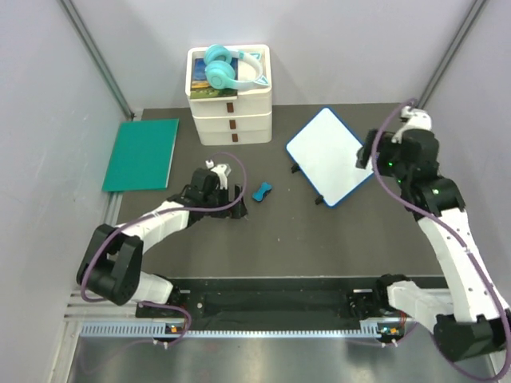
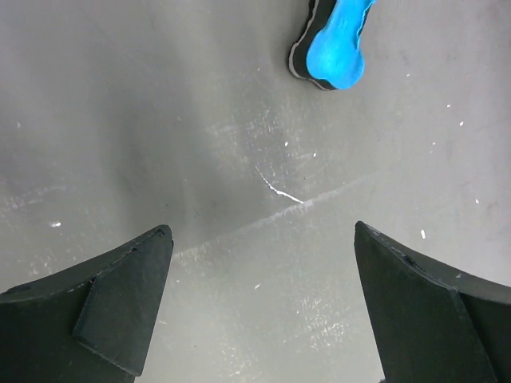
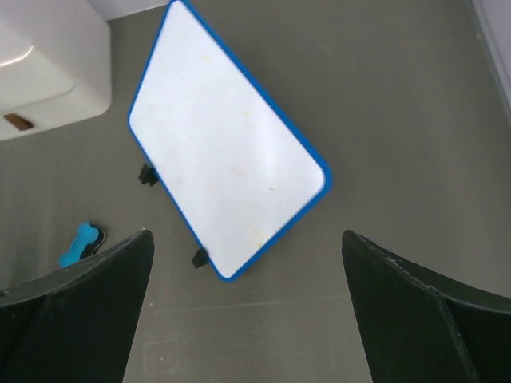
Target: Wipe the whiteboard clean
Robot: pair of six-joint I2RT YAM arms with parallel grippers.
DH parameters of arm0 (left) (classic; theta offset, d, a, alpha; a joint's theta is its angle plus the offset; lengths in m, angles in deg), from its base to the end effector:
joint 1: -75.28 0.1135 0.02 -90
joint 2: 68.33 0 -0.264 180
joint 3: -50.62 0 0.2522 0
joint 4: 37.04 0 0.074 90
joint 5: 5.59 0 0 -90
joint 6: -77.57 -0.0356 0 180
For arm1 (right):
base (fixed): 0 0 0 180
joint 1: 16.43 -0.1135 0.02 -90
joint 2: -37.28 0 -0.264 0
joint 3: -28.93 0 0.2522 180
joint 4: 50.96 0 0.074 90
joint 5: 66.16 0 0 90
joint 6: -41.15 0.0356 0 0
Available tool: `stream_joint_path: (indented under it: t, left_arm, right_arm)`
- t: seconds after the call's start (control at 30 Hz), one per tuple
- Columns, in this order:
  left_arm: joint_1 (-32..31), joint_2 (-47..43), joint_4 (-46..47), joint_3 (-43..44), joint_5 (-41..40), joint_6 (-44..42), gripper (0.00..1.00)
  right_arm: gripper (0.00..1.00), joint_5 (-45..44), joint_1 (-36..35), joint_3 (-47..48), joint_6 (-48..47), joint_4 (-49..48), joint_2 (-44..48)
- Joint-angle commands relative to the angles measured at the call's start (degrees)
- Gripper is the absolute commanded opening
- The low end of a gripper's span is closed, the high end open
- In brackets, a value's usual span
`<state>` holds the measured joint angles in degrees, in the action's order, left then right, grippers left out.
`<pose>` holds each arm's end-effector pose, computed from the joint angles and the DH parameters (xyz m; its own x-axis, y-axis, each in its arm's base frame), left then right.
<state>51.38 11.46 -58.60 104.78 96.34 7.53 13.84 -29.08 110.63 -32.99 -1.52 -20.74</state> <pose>0.2480 -0.1180 0.1844 -0.8096 -0.0066 -0.5870 0.2643 0.8887 -0.3745 0.2056 0.0398 0.3913 -0.4251 0.1804 -0.8870 0.0552 0.9833 0.1735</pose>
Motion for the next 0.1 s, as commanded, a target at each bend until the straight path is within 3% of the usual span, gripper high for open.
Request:
stream_joint_path:
  t: [0.0, 0.07]
  left_arm:
    - [1.3, 0.5, 1.7, 2.3, 3.2, -0.8, 0.99]
    - [2.1, 1.3, 1.4, 2.8, 3.8, -0.7, 0.99]
  right_arm:
    - [0.99, 4.9, 8.5, -6.7, 2.9, -1.7, 4.0]
    - [0.99, 7.7, 10.8, -10.0, 3.4, -3.9, 4.8]
